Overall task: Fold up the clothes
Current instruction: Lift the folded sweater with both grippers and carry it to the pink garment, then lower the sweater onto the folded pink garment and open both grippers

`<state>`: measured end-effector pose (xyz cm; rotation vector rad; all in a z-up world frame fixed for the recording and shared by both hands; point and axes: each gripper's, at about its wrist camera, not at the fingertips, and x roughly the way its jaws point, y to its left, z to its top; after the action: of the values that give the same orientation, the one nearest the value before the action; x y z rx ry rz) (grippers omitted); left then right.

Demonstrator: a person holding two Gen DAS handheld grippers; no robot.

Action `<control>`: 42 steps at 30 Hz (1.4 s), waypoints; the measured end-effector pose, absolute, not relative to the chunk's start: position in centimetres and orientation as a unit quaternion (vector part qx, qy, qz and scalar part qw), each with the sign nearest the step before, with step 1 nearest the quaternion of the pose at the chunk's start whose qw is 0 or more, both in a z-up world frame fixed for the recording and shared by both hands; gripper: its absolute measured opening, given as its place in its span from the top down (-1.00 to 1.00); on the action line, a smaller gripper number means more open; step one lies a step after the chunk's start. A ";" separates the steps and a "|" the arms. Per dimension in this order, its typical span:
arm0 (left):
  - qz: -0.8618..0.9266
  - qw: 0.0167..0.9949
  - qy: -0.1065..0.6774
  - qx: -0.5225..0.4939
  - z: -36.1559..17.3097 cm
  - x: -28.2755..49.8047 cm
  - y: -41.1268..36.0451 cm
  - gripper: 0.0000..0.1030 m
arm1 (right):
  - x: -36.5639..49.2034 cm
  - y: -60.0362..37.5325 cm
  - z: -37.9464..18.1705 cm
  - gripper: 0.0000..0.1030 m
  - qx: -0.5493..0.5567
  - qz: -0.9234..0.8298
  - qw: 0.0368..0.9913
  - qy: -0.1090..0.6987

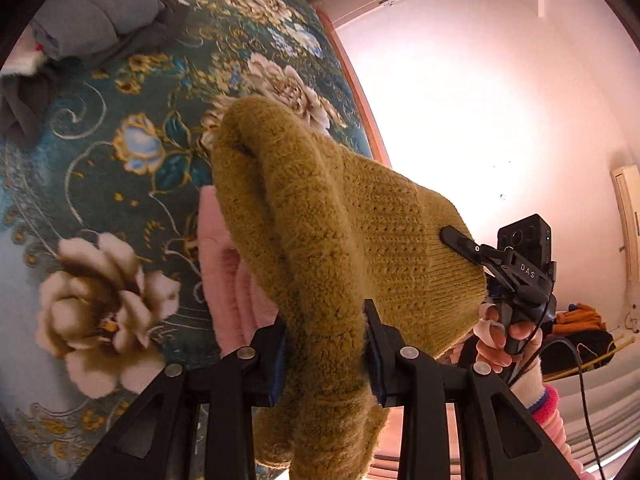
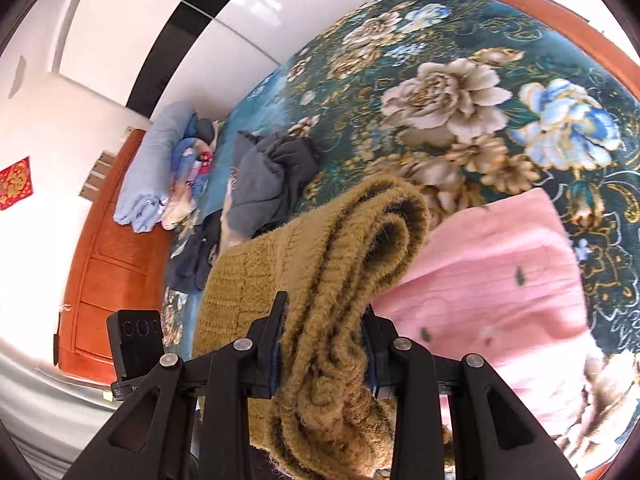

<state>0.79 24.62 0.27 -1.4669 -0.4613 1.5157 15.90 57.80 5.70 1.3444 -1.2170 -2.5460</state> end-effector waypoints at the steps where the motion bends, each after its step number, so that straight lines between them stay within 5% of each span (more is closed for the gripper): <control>1: 0.615 0.467 -0.187 -0.607 -0.5 1.2 25.6 0.34 | 16.5 59.2 5.3 0.36 0.432 -0.813 -0.001 -0.391; 11: 0.624 0.449 -0.139 -0.624 -3.4 1.8 30.3 0.34 | 20.2 65.9 -2.1 0.37 0.429 -0.788 -0.072 -0.436; 20: 0.613 0.409 -0.161 -0.657 -5.9 1.9 27.5 0.04 | 20.7 66.7 -6.3 0.36 0.444 -0.760 -0.109 -0.463; 25: 0.617 0.409 -0.163 -0.652 -4.0 2.0 26.4 0.06 | 20.9 66.6 -6.1 0.29 0.437 -0.760 -0.104 -0.470; 35: 0.684 0.469 -0.070 -0.554 2.8 4.0 28.2 0.03 | 24.2 67.7 -0.9 0.24 0.410 -0.801 -0.181 -0.397; 42: 0.718 0.504 0.021 -0.479 2.5 9.1 29.6 0.03 | 24.1 59.3 0.7 0.24 0.437 -0.857 -0.103 -0.254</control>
<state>9.11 29.56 2.53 -1.1552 0.0516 1.7338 24.13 59.29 0.74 1.4715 -0.8556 -2.8834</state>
